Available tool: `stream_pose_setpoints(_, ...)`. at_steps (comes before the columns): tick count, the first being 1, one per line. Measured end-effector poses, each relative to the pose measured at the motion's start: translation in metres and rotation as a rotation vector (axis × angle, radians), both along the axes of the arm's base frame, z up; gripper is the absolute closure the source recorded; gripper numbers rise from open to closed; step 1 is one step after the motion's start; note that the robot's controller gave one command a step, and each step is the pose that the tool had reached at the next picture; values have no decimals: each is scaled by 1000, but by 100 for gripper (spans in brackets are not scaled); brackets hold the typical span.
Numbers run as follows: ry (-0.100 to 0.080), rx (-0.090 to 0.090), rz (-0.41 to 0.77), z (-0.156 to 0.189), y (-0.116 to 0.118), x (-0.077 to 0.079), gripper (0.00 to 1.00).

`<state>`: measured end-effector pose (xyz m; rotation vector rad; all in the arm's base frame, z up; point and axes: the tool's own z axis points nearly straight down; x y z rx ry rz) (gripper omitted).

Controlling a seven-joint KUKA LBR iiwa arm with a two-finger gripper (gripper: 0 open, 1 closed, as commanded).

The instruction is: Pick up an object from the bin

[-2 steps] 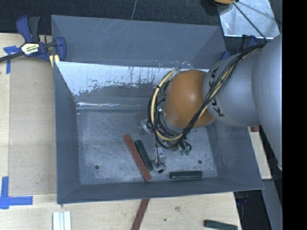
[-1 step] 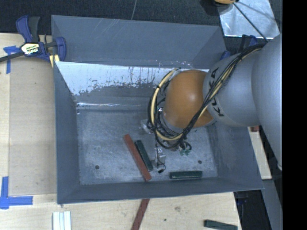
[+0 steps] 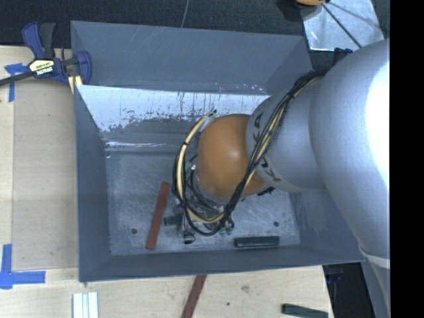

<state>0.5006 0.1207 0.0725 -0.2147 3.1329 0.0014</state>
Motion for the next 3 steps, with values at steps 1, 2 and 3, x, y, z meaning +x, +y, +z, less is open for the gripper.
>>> stream_pose_setpoints(1,0,0,0,0,0,0,100)
stream_pose_setpoints(2,4,2,-72,8,-21,10,100)
stream_pose_setpoints(3,-3,-4,-208,13,-48,32,100)
